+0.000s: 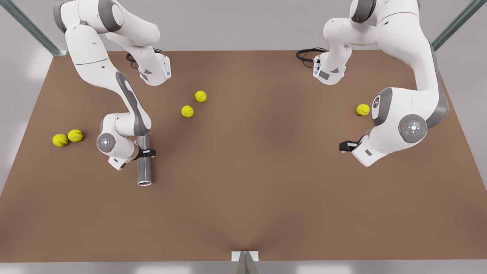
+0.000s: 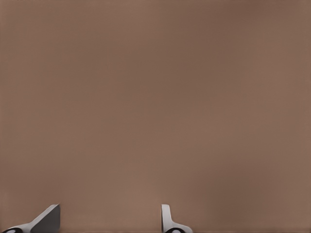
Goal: Put the tennis tube upright
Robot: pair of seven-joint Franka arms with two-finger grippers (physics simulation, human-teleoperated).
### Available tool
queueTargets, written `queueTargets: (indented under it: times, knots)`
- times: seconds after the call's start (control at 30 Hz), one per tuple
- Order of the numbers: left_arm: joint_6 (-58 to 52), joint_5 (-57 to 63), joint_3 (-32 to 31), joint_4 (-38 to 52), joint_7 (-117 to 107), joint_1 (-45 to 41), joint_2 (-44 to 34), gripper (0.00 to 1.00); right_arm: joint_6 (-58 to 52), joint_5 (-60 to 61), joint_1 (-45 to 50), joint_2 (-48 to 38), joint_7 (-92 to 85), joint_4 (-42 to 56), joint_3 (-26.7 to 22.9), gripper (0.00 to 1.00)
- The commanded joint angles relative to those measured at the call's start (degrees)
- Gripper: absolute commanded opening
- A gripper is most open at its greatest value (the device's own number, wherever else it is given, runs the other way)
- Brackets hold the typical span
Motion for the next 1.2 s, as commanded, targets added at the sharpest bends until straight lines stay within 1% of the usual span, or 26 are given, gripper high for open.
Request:
queueTargets:
  times: [0.0,0.17,0.27,0.53,0.57,0.6,1.0,1.17]
  knots:
    - [0.0,0.01,0.0,0.0,-0.17,-0.03,-0.01,0.99,0.24,0.0,-0.02,0.09,0.0,-0.19,0.0,1.0]
    - [0.0,0.01,0.0,0.0,-0.44,-0.47,-0.01,0.99,2.79,-0.09,-1.6,0.88,-0.44,-1.25,0.0,1.0]
    - [0.0,0.01,0.0,0.0,-0.62,-0.47,-0.01,0.99,6.3,-0.09,-1.78,1.14,-0.27,-3.62,0.0,1.0]
    - [0.09,0.01,0.0,-0.08,-0.7,-0.65,0.08,0.99,8.06,-0.26,-1.95,2.46,-0.8,-4.32,0.0,1.0]
    - [0.09,0.01,0.0,-0.08,-0.7,-0.74,0.08,0.99,8.06,-0.35,-1.95,2.46,-0.8,-4.32,0.0,0.88]
    - [0.09,0.1,0.0,-0.08,-0.7,-0.74,0.08,0.99,8.15,-0.35,-1.95,2.46,-0.97,-4.32,0.0,0.83]
    - [0.09,0.1,0.0,-0.09,-1.58,-0.91,0.08,0.99,8.5,-0.88,-2.39,2.99,-1.15,-4.15,0.0,0.83]
    - [0.09,0.1,0.0,-0.17,-1.58,-0.91,0.16,0.99,8.77,-0.88,-2.48,2.99,-1.15,-4.23,0.0,0.81]
